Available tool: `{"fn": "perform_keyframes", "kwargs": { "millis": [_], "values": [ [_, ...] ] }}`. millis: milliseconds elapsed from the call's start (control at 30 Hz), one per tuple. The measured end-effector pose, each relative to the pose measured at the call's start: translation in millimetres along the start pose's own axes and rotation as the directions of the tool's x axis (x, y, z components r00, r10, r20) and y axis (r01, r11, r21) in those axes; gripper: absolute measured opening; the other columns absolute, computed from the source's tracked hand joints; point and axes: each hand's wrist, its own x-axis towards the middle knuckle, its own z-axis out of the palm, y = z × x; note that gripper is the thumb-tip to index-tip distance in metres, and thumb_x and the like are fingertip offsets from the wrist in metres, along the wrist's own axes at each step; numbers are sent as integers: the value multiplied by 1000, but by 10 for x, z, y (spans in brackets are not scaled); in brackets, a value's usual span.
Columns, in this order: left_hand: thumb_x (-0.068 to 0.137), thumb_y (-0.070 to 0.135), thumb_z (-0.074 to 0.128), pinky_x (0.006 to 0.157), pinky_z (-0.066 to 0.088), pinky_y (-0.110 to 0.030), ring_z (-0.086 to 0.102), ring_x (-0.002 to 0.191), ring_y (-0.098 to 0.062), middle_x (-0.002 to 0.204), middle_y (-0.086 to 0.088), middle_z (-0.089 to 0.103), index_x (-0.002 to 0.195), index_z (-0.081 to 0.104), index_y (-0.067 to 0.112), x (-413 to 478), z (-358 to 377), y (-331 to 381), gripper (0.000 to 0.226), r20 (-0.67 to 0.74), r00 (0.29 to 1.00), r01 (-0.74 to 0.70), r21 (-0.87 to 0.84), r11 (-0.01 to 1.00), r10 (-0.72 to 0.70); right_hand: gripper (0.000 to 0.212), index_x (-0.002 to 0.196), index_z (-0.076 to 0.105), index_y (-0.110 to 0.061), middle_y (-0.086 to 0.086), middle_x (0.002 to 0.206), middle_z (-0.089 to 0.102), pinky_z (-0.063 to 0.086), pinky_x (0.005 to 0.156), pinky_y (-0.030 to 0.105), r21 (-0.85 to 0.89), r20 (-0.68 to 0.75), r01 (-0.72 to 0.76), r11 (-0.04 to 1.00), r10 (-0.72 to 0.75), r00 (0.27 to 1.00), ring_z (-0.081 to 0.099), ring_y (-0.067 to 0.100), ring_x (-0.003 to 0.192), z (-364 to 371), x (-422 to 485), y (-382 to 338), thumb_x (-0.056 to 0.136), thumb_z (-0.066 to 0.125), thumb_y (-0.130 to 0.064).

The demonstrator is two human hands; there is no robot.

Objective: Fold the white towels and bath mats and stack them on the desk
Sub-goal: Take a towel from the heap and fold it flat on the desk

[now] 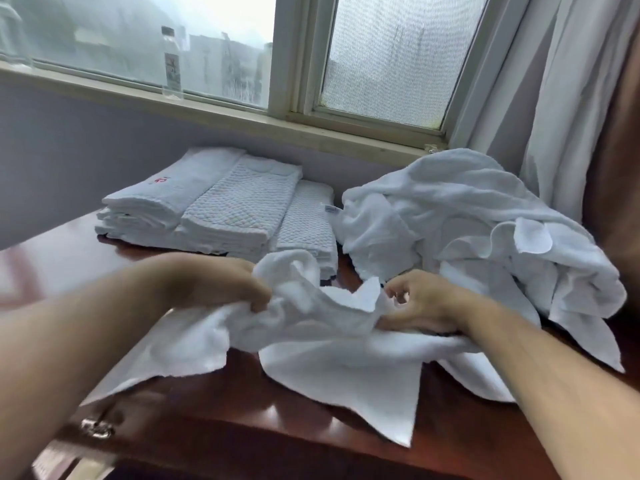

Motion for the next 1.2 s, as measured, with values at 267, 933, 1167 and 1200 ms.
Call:
{"fn": "perform_keyframes", "kwargs": {
  "millis": [267,933,1167,1200],
  "values": [
    [79,30,68,92,45,-42,55,113,-30,124,-7,60,126,55,19,256,-362,286,49,-620,768,358,624,694,161,29,112,69,-29,-6,108,69,45,77,23,-276,-201,-316,908,267,942,61,11,95,-405,145,42,87,75,-43],
    [96,60,35,103,40,-41,48,122,-24,128,-1,49,130,52,27,213,460,-740,50,-580,772,203,612,764,260,66,117,61,-34,-8,109,51,40,99,35,-208,-77,151,966,-170,982,47,10,106,929,-124,-242,79,28,-76],
    [92,47,53,82,51,-31,58,88,-17,94,10,65,89,63,38,-120,311,-498,14,-421,893,212,701,681,156,33,98,61,-23,1,113,64,42,77,36,-456,-265,-273,847,164,950,57,27,101,629,-64,-274,97,43,-50],
    [91,51,53,81,53,-34,57,87,-17,87,11,60,82,60,38,-141,299,-455,17,-433,887,226,713,664,163,40,115,61,-23,3,126,59,42,91,40,-459,-249,-222,860,115,962,53,28,115,702,-22,-340,96,45,-54]
  ]
}}
